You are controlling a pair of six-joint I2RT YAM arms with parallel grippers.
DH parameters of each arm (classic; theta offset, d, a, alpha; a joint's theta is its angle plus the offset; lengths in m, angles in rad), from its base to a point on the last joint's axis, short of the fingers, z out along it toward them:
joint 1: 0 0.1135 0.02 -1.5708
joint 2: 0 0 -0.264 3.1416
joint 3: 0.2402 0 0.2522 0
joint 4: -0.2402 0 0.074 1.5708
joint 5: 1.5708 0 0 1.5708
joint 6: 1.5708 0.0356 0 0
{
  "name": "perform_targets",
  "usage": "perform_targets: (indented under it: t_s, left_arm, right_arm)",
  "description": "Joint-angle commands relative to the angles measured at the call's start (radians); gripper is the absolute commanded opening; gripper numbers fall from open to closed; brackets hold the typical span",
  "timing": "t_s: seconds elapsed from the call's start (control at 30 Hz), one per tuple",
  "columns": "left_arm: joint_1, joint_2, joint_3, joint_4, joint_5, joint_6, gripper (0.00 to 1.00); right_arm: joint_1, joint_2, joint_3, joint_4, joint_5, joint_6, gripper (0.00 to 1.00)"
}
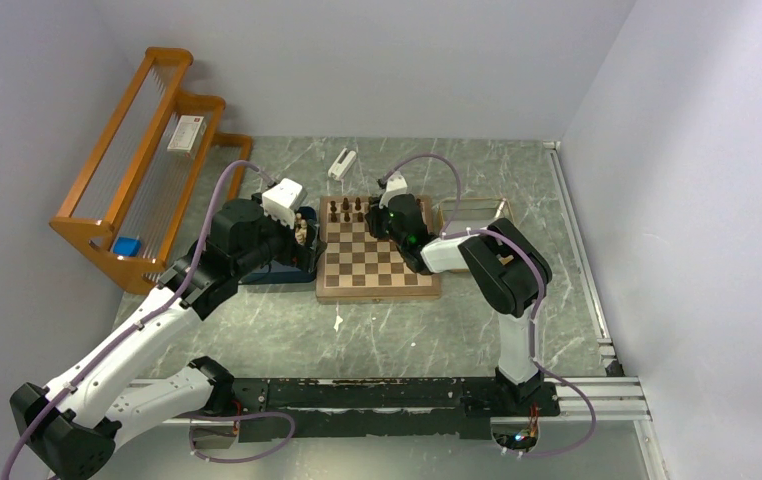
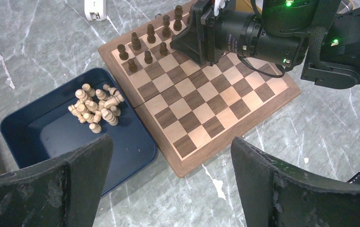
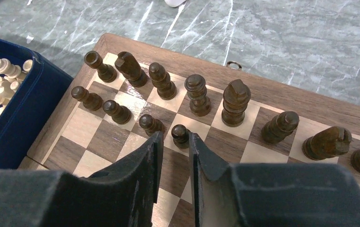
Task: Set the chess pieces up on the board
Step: Place the chess piece on the chessboard.
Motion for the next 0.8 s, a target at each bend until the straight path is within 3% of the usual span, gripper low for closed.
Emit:
perform_targets:
  t_s: [0.0, 0.43, 0.77]
  left_arm:
    - [0.005, -0.008, 0.008, -0.005, -0.017, -0.002, 0.99]
    - [0.005, -0.007, 0.007, -0.006, -0.017, 0.0, 0.99]
    - [0.005, -0.005, 0.006, -0.004, -0.01, 0.0, 0.99]
  right_arm:
    - [0.006, 0.019, 0.025, 0.008, 0.006, 0.0, 0.31]
    - [0.006, -0.007, 0.051, -0.043, 0.003, -0.008, 0.35]
    - [0.005, -0.122, 0.009, -0.076, 0.033, -0.015, 0.45]
